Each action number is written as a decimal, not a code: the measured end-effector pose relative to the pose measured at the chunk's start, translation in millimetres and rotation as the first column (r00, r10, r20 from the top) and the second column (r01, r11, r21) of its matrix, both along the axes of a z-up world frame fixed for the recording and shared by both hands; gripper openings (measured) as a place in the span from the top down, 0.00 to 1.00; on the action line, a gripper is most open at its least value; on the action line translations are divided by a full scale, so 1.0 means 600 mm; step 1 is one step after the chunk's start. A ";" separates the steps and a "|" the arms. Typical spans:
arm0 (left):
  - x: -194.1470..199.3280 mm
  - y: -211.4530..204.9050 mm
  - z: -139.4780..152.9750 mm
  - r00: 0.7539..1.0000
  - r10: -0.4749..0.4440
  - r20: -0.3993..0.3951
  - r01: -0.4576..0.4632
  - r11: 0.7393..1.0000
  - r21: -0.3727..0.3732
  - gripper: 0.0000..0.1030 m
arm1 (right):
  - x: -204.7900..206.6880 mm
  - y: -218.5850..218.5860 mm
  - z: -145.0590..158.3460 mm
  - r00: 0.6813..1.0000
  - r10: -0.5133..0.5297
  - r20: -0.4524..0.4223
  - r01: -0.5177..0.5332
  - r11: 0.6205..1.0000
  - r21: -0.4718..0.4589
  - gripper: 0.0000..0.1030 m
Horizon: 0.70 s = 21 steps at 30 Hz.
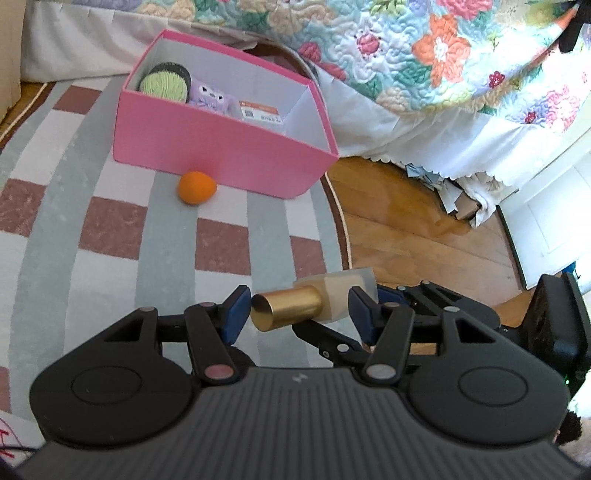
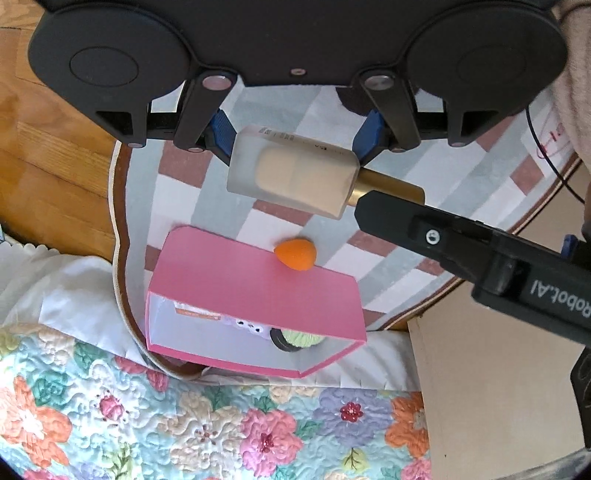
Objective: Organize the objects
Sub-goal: 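Carry the foundation bottle into the pink box and open the left gripper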
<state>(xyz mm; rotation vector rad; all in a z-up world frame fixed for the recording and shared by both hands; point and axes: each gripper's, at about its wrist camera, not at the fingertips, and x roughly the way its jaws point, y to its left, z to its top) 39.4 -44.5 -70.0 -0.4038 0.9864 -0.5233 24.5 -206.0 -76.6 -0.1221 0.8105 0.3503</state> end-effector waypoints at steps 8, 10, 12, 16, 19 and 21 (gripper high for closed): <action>0.030 -0.014 0.087 0.999 -0.030 0.021 0.029 0.998 0.054 0.46 | 0.000 0.011 0.075 0.996 0.025 0.091 -0.019 0.998 -0.067 0.31; 0.040 -0.014 0.105 0.999 -0.033 0.043 0.030 0.998 0.051 0.46 | 0.010 0.007 0.095 0.994 0.022 0.112 -0.015 0.998 -0.068 0.31; 0.056 -0.010 0.125 0.998 -0.030 0.061 0.028 0.999 0.032 0.46 | 0.024 0.005 0.113 0.991 0.024 0.131 -0.015 0.997 -0.070 0.31; 0.092 0.005 0.158 0.996 -0.019 0.088 0.020 1.000 -0.012 0.46 | 0.061 0.003 0.152 0.984 0.040 0.175 -0.025 0.996 -0.087 0.31; 0.123 0.014 0.181 0.994 -0.009 0.109 0.012 1.000 -0.028 0.46 | 0.095 0.004 0.178 0.979 0.055 0.194 -0.039 0.995 -0.088 0.31; 0.148 0.016 0.194 0.993 0.004 0.120 0.000 1.000 -0.030 0.46 | 0.121 0.008 0.194 0.975 0.066 0.211 -0.046 0.994 -0.099 0.31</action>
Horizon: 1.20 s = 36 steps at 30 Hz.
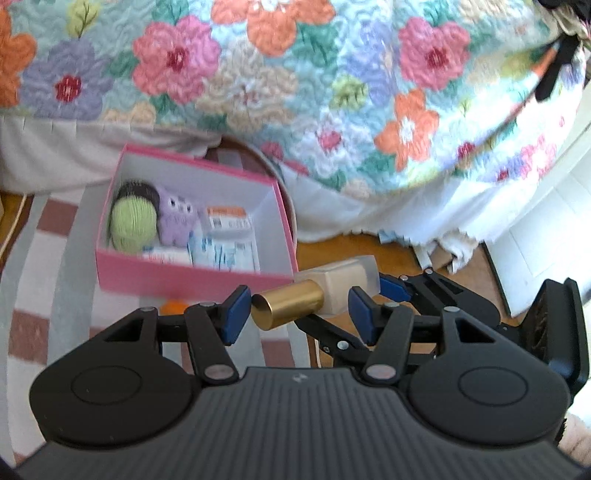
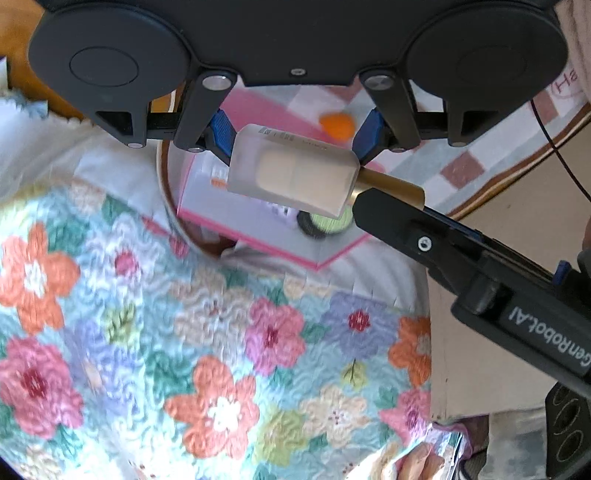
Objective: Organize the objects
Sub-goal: 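Carry the foundation bottle into the pink box and open the left gripper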
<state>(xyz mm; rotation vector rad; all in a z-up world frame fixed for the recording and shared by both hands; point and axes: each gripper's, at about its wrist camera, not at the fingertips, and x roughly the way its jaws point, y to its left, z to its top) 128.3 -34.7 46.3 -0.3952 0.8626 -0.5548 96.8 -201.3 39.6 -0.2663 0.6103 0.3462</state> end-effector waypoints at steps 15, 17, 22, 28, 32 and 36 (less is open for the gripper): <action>0.226 -0.001 -0.068 0.996 0.090 -0.016 -0.087 0.988 0.126 0.47 | 0.259 0.010 -0.044 0.993 0.042 -0.114 -0.037 0.998 0.047 0.31; 0.254 -0.003 -0.102 0.993 0.109 -0.052 -0.102 0.988 0.118 0.47 | 0.289 0.006 -0.074 0.986 0.025 -0.164 -0.015 0.998 0.058 0.31; 0.310 -0.009 -0.194 0.980 0.125 -0.152 -0.115 0.991 0.073 0.48 | 0.348 -0.008 -0.156 0.958 -0.037 -0.285 0.058 0.996 0.065 0.31; 0.339 -0.036 -0.277 0.963 0.141 -0.231 -0.131 0.990 0.057 0.48 | 0.380 -0.014 -0.223 0.913 -0.110 -0.392 0.122 0.993 0.005 0.32; 0.349 -0.043 -0.315 0.947 0.136 -0.291 -0.145 0.989 -0.009 0.48 | 0.389 -0.011 -0.243 0.892 -0.152 -0.426 0.125 0.988 -0.091 0.32; 0.354 -0.038 -0.340 0.931 0.141 -0.337 -0.171 0.984 -0.059 0.48 | 0.394 -0.008 -0.252 0.878 -0.181 -0.442 0.127 0.981 -0.149 0.32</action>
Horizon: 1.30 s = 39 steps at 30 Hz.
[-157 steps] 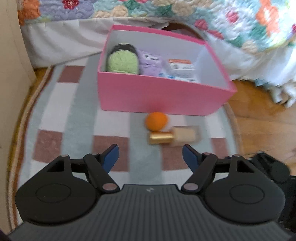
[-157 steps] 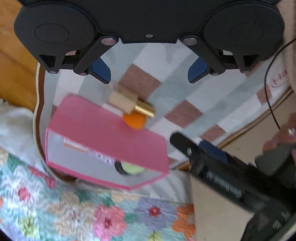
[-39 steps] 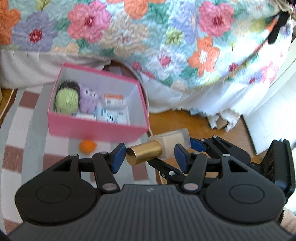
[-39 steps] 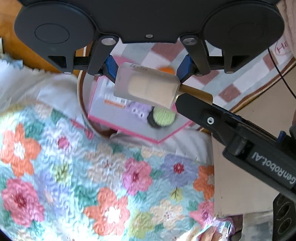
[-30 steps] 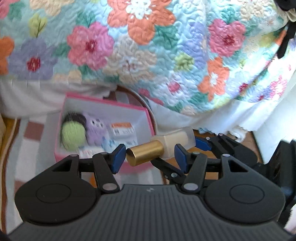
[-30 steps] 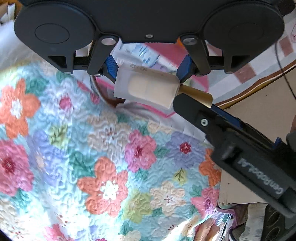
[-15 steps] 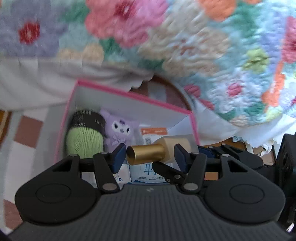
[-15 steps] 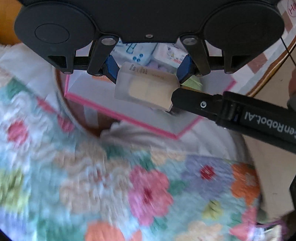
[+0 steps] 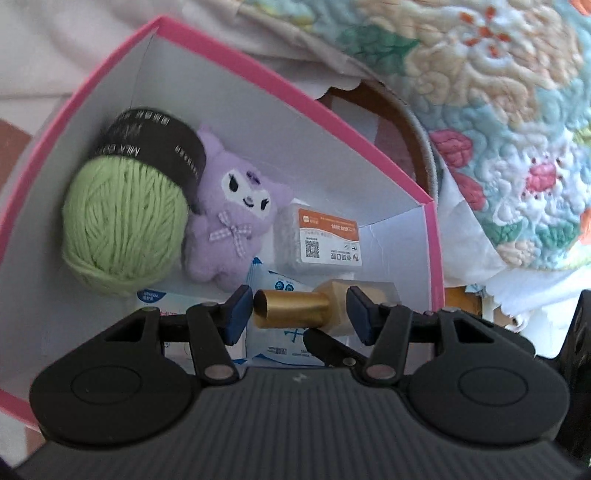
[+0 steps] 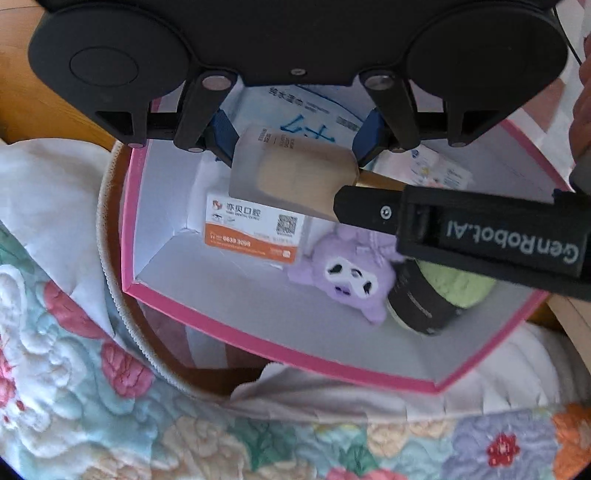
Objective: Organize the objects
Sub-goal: 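Carry the foundation bottle into the pink box and open the left gripper, then withdraw the left gripper from the box toward the orange sponge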
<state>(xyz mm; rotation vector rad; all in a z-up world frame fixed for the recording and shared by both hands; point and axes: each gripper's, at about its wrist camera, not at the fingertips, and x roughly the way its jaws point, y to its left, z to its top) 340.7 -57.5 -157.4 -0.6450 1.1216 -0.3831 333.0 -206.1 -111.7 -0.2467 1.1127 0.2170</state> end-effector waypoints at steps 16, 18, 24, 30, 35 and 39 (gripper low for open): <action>-0.051 0.001 0.057 0.999 0.029 0.021 -0.032 0.989 0.147 0.45 | -0.056 -0.025 0.046 0.987 0.054 0.149 -0.071 0.991 0.116 0.30; -0.063 0.002 0.074 0.999 0.016 0.044 -0.024 0.985 0.172 0.43 | -0.072 -0.034 0.061 0.986 0.044 0.160 -0.068 0.987 0.146 0.30; -0.095 0.021 0.135 0.999 0.012 0.049 -0.024 0.964 0.264 0.40 | -0.106 -0.055 0.112 0.983 0.031 0.183 -0.067 0.978 0.196 0.30; -0.136 0.026 0.202 0.997 -0.023 0.077 -0.006 0.938 0.347 0.37 | -0.140 -0.062 0.165 0.981 0.029 0.192 -0.071 0.973 0.218 0.30; -0.168 0.025 0.247 0.992 -0.094 0.088 0.057 0.935 0.351 0.35 | -0.169 -0.057 0.190 0.976 0.048 0.213 -0.096 0.971 0.221 0.30; -0.202 0.025 0.283 0.982 -0.142 0.123 0.088 0.925 0.370 0.34 | -0.203 -0.052 0.220 0.967 0.059 0.247 -0.118 0.967 0.228 0.30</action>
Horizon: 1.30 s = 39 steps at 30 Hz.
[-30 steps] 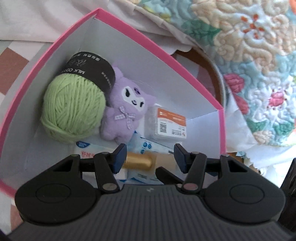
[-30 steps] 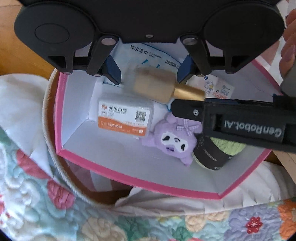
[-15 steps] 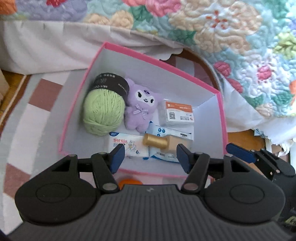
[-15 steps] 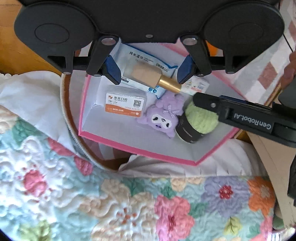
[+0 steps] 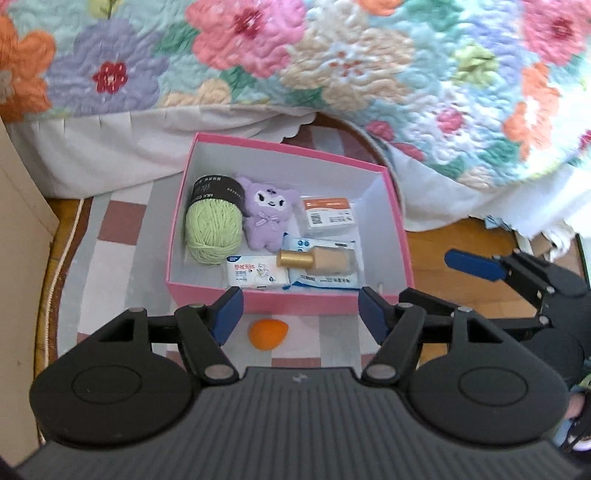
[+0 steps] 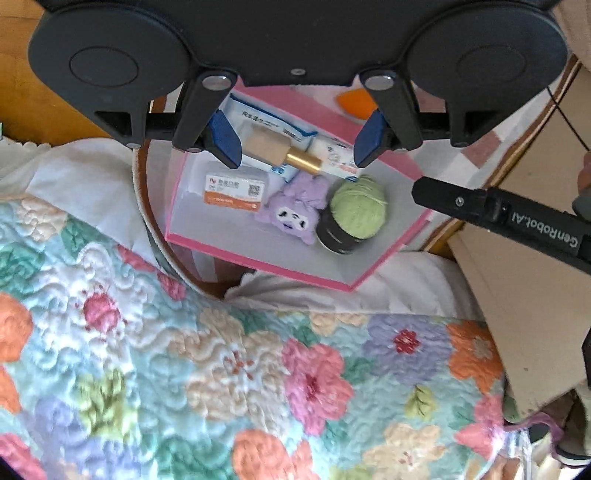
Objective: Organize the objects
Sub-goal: 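Withdraw the left gripper from the box toward the orange sponge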
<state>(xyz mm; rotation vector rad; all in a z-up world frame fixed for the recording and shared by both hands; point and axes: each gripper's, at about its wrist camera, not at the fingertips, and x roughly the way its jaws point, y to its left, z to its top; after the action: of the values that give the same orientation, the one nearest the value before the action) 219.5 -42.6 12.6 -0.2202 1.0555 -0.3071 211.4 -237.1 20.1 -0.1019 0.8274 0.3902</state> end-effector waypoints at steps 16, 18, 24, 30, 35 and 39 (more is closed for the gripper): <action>-0.155 0.033 0.059 0.989 -0.139 0.040 0.138 0.990 0.016 0.30 | -0.179 0.029 0.088 0.980 0.144 0.136 -0.143 0.990 -0.016 0.10; -0.170 0.043 0.048 0.991 -0.128 0.039 0.128 0.992 0.008 0.30 | -0.193 0.028 0.080 0.979 0.148 0.137 -0.151 0.989 0.006 0.09; -0.180 0.071 -0.021 0.999 -0.048 -0.003 0.048 0.998 -0.031 0.30 | -0.208 0.026 0.014 0.983 0.132 0.130 -0.131 0.991 -0.015 0.08; -0.179 0.083 -0.097 1.000 -0.015 -0.003 0.015 1.000 0.015 0.30 | -0.203 0.021 -0.049 0.994 0.073 0.081 -0.076 0.997 0.025 0.08; -0.165 0.076 -0.141 1.000 -0.023 -0.002 0.023 0.999 0.041 0.31 | -0.189 0.024 -0.101 0.997 0.030 0.065 -0.031 0.999 0.023 0.08; -0.136 0.073 -0.170 1.000 -0.006 0.007 0.006 1.000 0.001 0.31 | -0.162 0.034 -0.142 0.999 0.006 0.042 -0.006 1.000 -0.001 0.08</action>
<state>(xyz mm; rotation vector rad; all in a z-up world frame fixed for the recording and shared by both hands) 137.7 1.0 -89.3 -0.2147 1.0493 -0.3122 114.4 -216.8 -64.9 -0.1129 0.7855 0.3926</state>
